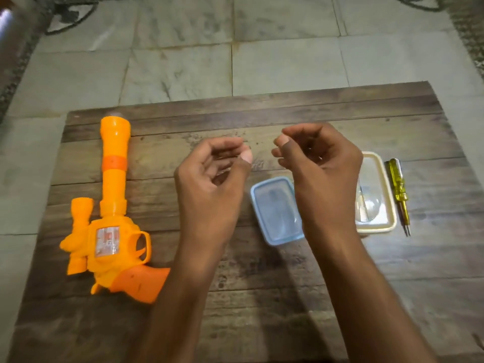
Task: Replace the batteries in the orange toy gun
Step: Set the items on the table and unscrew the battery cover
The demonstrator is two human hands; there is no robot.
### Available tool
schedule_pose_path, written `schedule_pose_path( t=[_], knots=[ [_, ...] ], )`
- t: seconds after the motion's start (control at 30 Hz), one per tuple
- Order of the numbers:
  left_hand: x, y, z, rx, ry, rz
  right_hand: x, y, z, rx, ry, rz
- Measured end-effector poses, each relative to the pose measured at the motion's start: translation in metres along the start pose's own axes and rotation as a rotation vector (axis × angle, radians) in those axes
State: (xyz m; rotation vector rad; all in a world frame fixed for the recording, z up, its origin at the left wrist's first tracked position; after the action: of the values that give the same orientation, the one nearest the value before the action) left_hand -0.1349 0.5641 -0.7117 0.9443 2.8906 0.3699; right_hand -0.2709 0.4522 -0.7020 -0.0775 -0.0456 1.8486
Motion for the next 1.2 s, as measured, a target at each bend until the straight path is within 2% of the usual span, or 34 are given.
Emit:
schedule_pose_path(
  t=[0.3,0.4,0.57,0.67,0.8,0.9,1.0,1.2],
  knots=[
    [0.040,0.008,0.015,0.073,-0.167,-0.106,0.041,0.022,0.001,-0.006,0.170,0.020],
    [0.085,0.025,0.003,0.085,-0.213,-0.122,0.074,0.040,0.020,-0.052,0.196,0.016],
    [0.140,0.051,-0.003,-0.106,-0.187,-0.092,0.130,0.067,0.032,-0.061,0.116,-0.007],
    [0.159,0.082,0.002,-0.233,-0.158,-0.139,0.160,0.074,0.038,-0.009,0.101,0.034],
    [0.165,0.125,0.015,-0.357,-0.048,-0.353,0.167,0.073,0.036,0.067,0.109,0.061],
    [0.160,0.145,0.034,-0.382,0.189,-0.497,0.157,0.068,0.028,0.139,0.131,0.072],
    [0.145,0.147,0.062,-0.344,0.407,-0.517,0.138,0.061,0.021,0.247,0.206,0.071],
    [0.129,0.141,0.083,-0.296,0.435,-0.652,0.090,0.065,0.011,0.384,0.276,0.031]
  ],
)
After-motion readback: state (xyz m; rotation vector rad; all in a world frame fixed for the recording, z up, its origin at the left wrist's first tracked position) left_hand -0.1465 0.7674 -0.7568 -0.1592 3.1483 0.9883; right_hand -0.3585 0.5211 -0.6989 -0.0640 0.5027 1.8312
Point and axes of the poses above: each hand's wrist, its own x-axis away from the middle knuckle, its own y-axis out of the back of the hand, z = x × y, the point moved 7 cm from there along -x, towards the middle knuckle, and after that the axes turned 9 degrees about -x, right-handed, at the moved point
